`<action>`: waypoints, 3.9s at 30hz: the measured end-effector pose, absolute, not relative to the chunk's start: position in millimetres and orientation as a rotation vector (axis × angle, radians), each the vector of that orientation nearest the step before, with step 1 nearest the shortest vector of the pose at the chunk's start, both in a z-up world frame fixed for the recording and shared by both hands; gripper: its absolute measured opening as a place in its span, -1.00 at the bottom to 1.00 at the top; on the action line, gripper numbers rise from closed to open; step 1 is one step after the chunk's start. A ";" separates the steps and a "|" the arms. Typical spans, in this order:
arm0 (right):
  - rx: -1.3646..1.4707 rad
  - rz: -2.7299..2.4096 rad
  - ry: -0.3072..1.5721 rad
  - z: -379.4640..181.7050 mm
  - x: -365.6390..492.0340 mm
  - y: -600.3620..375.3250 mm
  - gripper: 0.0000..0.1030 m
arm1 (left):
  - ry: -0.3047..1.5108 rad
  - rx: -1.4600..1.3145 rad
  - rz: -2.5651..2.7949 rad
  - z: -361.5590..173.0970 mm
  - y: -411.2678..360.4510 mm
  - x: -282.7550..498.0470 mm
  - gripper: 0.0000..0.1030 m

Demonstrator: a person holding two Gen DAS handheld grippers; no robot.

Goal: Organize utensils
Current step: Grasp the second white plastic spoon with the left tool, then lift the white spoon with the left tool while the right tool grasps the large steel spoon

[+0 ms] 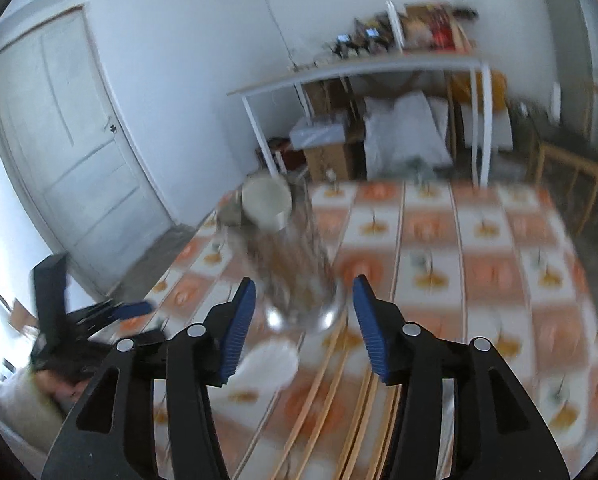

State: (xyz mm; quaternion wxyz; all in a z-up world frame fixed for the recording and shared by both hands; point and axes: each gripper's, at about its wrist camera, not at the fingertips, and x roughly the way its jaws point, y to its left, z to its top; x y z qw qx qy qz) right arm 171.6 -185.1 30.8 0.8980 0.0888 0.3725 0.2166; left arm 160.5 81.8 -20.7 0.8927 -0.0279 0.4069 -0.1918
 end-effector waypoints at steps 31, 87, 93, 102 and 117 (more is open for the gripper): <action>0.402 0.353 0.911 -43.4 108.2 -235.5 -0.03 | 0.994 0.349 -0.672 -97.4 -25.6 230.4 -0.67; 0.308 0.331 1.032 -103.5 215.8 -287.3 -0.51 | 0.791 0.090 -0.285 -12.3 60.0 155.5 -0.99; 0.273 0.347 1.037 -104.7 216.4 -281.5 -0.85 | 0.794 0.094 -0.281 -12.3 59.7 156.0 -0.99; 0.228 0.318 1.003 -90.9 209.1 -278.4 -0.98 | 0.795 0.092 -0.278 -11.5 59.1 156.8 -0.99; 0.135 0.184 0.857 -24.5 174.9 -276.3 -0.99 | 0.795 0.081 -0.229 3.1 61.3 154.1 -0.99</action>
